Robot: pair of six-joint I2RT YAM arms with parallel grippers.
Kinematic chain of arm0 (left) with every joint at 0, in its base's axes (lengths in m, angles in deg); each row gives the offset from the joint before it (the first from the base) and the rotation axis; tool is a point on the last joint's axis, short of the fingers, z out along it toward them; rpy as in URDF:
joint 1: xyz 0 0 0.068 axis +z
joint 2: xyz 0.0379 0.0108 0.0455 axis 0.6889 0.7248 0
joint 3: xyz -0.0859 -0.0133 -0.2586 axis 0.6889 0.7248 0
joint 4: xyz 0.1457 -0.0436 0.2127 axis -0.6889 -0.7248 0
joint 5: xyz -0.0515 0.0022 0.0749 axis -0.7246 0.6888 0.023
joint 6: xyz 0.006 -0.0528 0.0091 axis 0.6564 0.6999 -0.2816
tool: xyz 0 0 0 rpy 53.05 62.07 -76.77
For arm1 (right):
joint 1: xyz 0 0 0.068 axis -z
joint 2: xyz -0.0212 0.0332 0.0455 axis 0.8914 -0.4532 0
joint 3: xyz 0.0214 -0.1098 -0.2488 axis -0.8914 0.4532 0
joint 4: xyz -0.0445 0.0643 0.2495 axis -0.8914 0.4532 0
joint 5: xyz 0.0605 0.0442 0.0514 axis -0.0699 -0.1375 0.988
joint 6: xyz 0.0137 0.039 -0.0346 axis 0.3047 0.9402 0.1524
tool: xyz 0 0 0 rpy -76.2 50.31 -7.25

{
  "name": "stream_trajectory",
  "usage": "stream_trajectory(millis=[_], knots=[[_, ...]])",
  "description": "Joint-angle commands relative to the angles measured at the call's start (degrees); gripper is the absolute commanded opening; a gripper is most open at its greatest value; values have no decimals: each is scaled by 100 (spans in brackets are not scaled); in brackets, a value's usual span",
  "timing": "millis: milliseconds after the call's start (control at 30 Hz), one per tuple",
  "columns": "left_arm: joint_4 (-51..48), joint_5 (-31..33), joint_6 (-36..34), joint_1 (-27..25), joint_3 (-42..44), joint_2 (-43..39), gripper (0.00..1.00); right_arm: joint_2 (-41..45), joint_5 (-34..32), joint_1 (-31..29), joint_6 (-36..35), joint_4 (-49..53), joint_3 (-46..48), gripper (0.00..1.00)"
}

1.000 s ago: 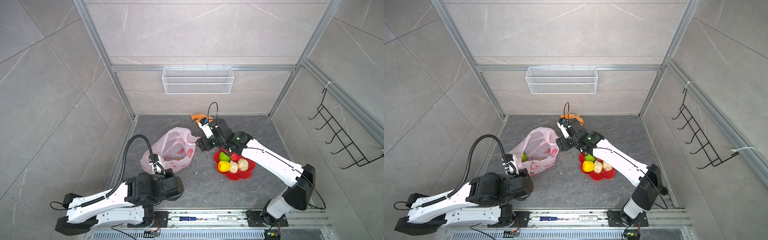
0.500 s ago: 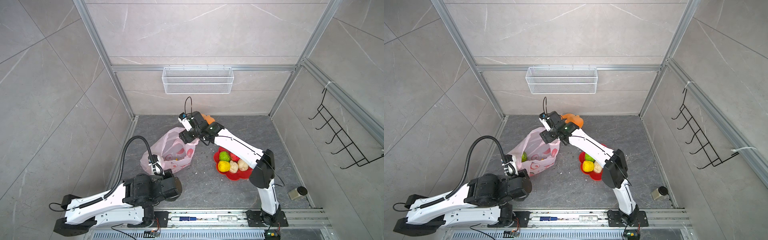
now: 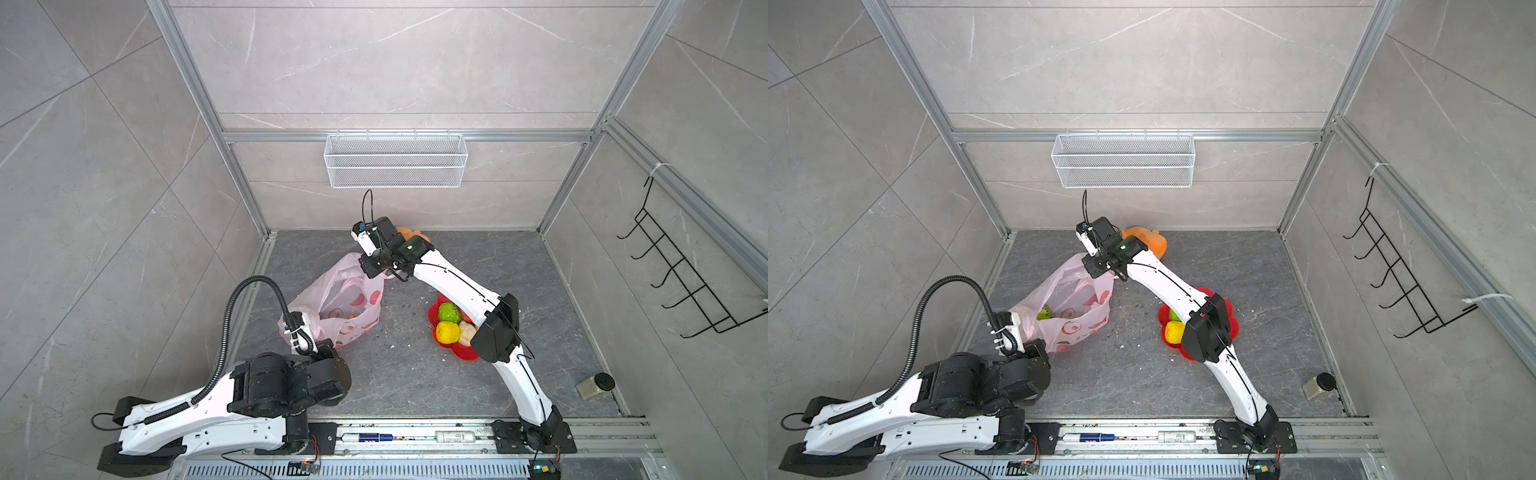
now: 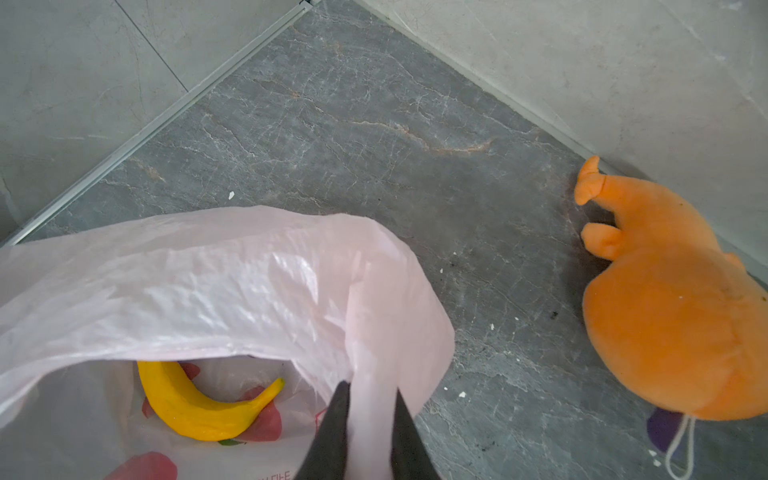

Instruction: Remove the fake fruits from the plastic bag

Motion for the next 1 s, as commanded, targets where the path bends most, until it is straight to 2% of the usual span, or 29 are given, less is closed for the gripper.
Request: stream_trajectory(millis=[0, 67, 167, 267, 367, 467, 533, 567, 700, 867, 967], knots=[[-266, 437, -171, 31, -231, 0, 0, 600, 41, -14, 92, -217, 533, 11], [-260, 520, -270, 37, -341, -8, 0, 1012, 6, -14, 160, -502, 1022, 6], [25, 686, -847, 82, -598, 21, 0, 1659, -16, -4, 320, -958, 1831, 4], [445, 787, -1776, 257, -1114, 172, 0, 2227, -65, -6, 490, -1143, 2445, 3], [1142, 590, -3002, 623, -1574, 412, 0, 2669, -137, -3, 635, -1232, 2982, 3], [1954, -272, -4105, 1445, -1867, 764, 0, 3039, -174, -12, 798, -1429, 3583, 3], [2347, -1196, -4531, 2165, -2048, 1088, 0, 3181, -256, -7, 925, -1499, 3887, 3], [2491, -1447, -4687, 2347, -2137, 1232, 0, 3219, -284, -3, 958, -1508, 3983, 3], [2700, -1824, -5269, 2750, -2834, 1958, 0, 3321, -284, -7, 1084, -1582, 4282, 3], [2755, -2122, -5863, 3126, -3644, 2458, 0, 3328, -250, -4, 1101, -1564, 4302, 3], [2702, -2561, -6130, 3456, -4147, 2690, 0, 3251, -234, -4, 1132, -1477, 4160, 4]])
